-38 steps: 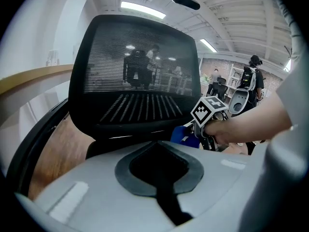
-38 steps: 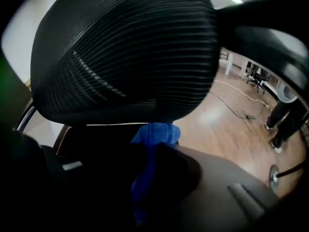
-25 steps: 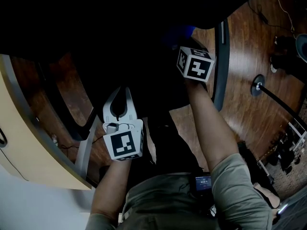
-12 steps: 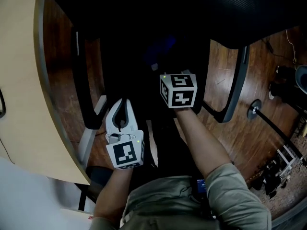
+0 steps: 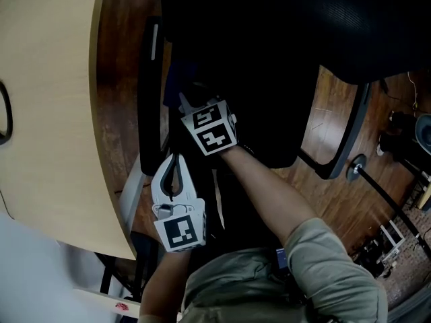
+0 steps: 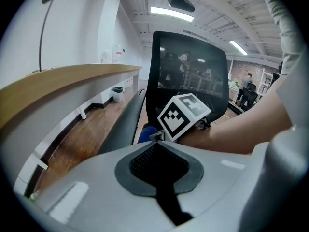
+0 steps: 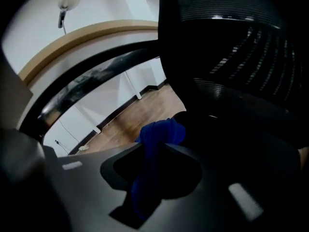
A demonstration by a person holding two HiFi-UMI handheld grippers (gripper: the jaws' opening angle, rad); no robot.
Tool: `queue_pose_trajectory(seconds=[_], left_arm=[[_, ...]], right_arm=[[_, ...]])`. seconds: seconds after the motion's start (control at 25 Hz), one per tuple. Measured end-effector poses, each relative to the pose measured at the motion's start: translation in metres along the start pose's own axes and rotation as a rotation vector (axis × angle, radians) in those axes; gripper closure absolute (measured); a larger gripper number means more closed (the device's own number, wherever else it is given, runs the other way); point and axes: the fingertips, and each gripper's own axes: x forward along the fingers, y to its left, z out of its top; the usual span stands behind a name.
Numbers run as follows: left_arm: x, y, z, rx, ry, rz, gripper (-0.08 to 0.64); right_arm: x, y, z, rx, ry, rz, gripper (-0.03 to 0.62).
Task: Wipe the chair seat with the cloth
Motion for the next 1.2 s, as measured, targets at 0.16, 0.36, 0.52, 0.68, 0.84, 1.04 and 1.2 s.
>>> queue_pose_trajectory(seconds=[0.16, 0.36, 0.52, 0.68, 0.84, 1.04, 1.2], left_arm=[[0.000, -0.001, -0.008, 0.007, 0.003, -0.028, 0.554], [0.008, -0.013, -0.018, 0.017, 0.026, -0.061, 0.554], [0.018, -0.030, -0.014, 0.045, 0.027, -0.099, 0.554], [0.028, -0.058, -0.006, 0.082, 0.025, -0.149, 0.554], [0.039, -0.092, -0.003, 0.118, 0.025, -0.216, 0.554], [0.048, -0.136, 0.000, 0.163, 0.030, -0.291, 0.554], [0.052, -0.160, 0.000, 0.195, 0.038, -0.327, 0.554]], right_arm=[[0.012, 0.001, -0.009, -0.012, 0.023, -0.020, 0.505], [0.002, -0.027, -0.026, 0.016, 0.025, -0.073, 0.505], [-0.019, -0.061, -0.039, 0.067, 0.012, -0.137, 0.505], [-0.051, -0.104, -0.054, 0.133, 0.001, -0.215, 0.505], [-0.084, -0.153, -0.073, 0.202, -0.012, -0.311, 0.505], [-0.133, -0.210, -0.098, 0.308, -0.027, -0.425, 0.505], [-0.170, -0.251, -0.126, 0.413, -0.046, -0.519, 0.505]])
